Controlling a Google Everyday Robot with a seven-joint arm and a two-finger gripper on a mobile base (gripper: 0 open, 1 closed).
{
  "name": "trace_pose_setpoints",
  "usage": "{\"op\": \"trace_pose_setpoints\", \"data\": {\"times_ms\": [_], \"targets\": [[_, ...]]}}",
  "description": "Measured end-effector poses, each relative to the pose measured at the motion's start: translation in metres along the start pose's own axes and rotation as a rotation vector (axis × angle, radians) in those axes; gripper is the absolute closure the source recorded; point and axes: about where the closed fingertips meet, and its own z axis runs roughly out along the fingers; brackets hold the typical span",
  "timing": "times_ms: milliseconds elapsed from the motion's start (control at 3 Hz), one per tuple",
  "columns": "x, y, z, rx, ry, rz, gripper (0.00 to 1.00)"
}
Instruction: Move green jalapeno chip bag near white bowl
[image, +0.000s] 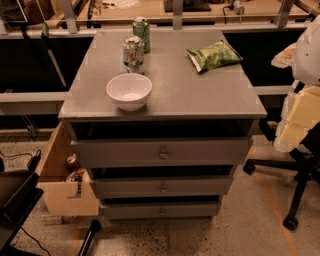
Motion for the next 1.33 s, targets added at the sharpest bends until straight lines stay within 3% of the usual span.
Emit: {"op": "trace_pose_setpoints", "data": {"times_ms": [333, 667, 1333], "targets": [[-0.002, -0.005, -0.001, 0.018, -0.012, 0.007, 0.00], [0.000, -0.036, 0.008, 0.061, -0.111, 0.036, 0.00], [-0.008, -0.187, 0.032, 0.277, -0.530, 0.235, 0.00]]}}
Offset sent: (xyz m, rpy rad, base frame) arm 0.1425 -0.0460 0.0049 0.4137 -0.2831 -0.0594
